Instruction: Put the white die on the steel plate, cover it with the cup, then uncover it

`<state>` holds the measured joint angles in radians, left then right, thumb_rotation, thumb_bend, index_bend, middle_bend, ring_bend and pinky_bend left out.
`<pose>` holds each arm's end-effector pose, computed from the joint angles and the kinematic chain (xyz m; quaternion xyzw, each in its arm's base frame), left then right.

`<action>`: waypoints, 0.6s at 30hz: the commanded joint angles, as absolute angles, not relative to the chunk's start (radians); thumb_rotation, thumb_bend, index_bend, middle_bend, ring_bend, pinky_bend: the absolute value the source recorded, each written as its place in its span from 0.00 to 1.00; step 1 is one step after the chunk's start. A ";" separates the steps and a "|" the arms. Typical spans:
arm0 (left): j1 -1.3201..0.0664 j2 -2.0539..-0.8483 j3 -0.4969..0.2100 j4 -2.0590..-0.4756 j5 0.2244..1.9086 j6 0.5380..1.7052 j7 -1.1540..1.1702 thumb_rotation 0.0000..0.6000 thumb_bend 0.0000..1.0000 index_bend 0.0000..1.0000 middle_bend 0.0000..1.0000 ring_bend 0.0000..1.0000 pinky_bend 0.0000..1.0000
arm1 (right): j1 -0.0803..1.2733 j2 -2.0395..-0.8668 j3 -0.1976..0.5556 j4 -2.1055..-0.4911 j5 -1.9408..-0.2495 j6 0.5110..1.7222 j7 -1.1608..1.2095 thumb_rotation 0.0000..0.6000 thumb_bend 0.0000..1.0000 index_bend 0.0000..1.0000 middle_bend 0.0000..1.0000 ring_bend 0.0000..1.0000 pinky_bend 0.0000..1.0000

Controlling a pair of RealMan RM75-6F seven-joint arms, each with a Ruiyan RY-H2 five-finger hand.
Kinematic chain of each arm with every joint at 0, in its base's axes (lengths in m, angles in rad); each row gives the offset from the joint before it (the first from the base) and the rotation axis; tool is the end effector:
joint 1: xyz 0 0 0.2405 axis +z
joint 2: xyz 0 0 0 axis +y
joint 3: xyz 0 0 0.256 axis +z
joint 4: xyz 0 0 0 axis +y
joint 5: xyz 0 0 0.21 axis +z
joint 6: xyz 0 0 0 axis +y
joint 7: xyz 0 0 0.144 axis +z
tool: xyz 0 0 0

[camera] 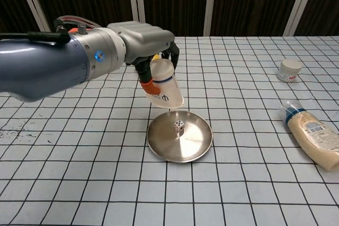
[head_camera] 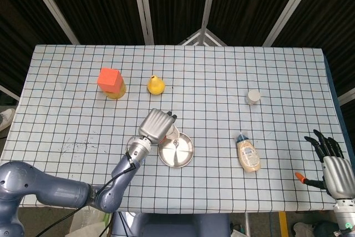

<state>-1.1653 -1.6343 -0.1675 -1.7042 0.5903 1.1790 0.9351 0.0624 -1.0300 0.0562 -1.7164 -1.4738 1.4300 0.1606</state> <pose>-0.0139 0.3348 -0.0410 -0.8075 -0.2534 -0.3043 0.4373 -0.3063 -0.1740 0.1723 0.5541 -0.4641 0.4156 0.5521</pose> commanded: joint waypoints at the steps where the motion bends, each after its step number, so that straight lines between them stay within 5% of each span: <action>1: -1.132 -1.554 -0.139 -1.741 0.562 1.181 0.945 1.00 0.35 0.42 0.42 0.67 0.73 | 0.064 -1.031 0.057 -1.716 -1.472 1.428 0.162 1.00 0.14 0.18 0.03 0.10 0.00; 18: -1.018 -1.498 -0.048 -1.535 0.567 1.064 0.818 1.00 0.35 0.38 0.41 0.67 0.73 | 0.072 -1.038 0.058 -1.721 -1.470 1.419 0.141 1.00 0.14 0.18 0.03 0.10 0.00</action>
